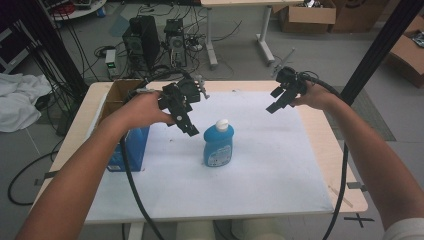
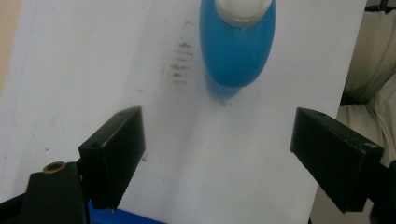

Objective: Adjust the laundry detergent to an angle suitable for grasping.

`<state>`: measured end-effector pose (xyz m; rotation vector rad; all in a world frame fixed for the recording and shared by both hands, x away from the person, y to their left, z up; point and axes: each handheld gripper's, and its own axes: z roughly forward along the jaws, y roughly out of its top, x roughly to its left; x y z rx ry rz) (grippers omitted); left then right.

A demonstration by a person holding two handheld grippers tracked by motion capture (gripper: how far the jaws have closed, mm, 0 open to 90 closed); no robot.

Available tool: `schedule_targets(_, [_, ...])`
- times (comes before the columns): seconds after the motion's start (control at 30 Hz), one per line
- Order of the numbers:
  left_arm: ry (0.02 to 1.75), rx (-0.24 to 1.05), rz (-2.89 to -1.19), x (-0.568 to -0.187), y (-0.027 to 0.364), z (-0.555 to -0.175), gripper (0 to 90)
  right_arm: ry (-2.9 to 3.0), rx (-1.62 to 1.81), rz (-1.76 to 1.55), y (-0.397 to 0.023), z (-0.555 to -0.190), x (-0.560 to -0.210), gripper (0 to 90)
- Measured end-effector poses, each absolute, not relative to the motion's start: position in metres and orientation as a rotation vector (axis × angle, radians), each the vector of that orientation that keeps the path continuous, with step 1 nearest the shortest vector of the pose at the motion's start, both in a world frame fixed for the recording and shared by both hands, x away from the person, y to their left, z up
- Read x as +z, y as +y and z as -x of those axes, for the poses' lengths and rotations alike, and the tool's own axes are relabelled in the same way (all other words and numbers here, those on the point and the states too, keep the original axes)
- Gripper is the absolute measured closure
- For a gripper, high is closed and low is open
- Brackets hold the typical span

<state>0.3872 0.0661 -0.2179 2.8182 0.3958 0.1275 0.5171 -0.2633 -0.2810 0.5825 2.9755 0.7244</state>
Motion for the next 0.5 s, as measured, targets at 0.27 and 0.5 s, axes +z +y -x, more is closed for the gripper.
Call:
schedule_targets(0.27, [0.394, 0.137, -2.813, -0.2142, 0.0662, -0.3863, 18.6, 2.971, 0.734, -0.588, -0.2645, -0.516, -0.2789, 17.0])
schedule_targets(0.5, [0.4, 0.144, -2.805, -0.2121, 0.067, -0.386, 18.5, 2.977, 0.733, -0.583, -0.2635, -0.5165, -0.2797, 17.0])
